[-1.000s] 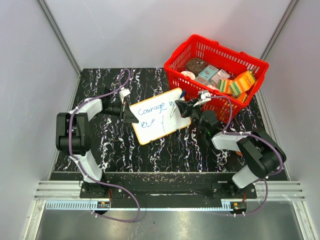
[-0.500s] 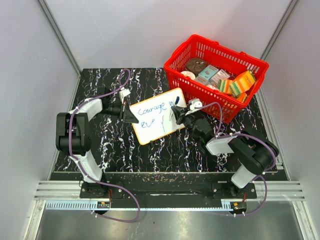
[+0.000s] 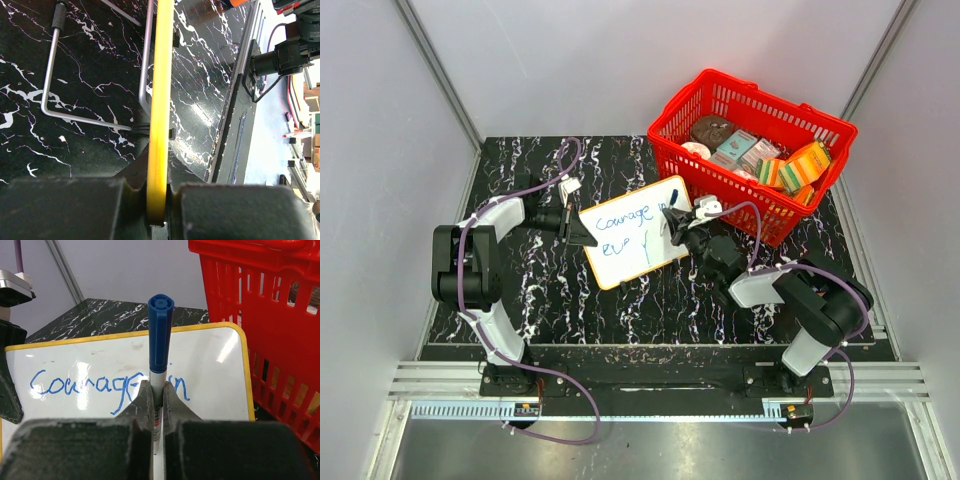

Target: Write a sentence on the whiteboard

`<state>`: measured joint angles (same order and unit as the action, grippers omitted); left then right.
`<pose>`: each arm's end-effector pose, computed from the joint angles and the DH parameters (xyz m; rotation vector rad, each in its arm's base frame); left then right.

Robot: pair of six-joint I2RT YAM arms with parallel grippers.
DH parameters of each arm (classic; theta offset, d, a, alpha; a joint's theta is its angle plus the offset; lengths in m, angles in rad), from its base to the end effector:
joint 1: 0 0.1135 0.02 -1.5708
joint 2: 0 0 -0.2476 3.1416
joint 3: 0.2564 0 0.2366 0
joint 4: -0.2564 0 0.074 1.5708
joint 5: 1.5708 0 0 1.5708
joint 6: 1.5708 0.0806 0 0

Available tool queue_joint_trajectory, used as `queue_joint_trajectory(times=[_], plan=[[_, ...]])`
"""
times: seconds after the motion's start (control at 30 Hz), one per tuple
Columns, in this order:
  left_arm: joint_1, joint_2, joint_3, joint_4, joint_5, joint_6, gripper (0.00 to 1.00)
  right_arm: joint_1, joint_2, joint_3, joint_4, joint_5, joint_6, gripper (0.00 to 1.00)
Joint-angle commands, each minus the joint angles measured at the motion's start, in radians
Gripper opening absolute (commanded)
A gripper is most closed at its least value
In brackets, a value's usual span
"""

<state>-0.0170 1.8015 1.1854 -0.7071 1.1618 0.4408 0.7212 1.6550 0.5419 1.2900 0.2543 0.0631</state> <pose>0.3228 -0.0795 0.1684 0.7048 2.1973 -1.4158 0.2728 0.2128 0.2082 -0.2500 1.3939 0.4737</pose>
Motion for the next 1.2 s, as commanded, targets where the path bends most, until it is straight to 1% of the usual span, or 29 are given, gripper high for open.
queue_joint_trajectory(times=[0.0, 0.4, 0.63, 1.17], plan=[[-0.009, -0.016, 0.005, 0.011, -0.195, 0.069, 0.0, 0.007, 0.014, 0.056, 0.27, 0.03, -0.02, 0.0], [-0.009, -0.014, 0.011, 0.001, -0.189, 0.073, 0.0, 0.006, 0.083, 0.135, 0.27, 0.049, -0.016, 0.0], [-0.009, -0.017, 0.011, 0.0, -0.189, 0.073, 0.0, 0.006, 0.115, 0.127, 0.27, 0.074, 0.003, 0.0], [-0.009, -0.014, 0.013, 0.0, -0.191, 0.073, 0.0, 0.007, 0.112, 0.047, 0.265, 0.085, 0.076, 0.0]])
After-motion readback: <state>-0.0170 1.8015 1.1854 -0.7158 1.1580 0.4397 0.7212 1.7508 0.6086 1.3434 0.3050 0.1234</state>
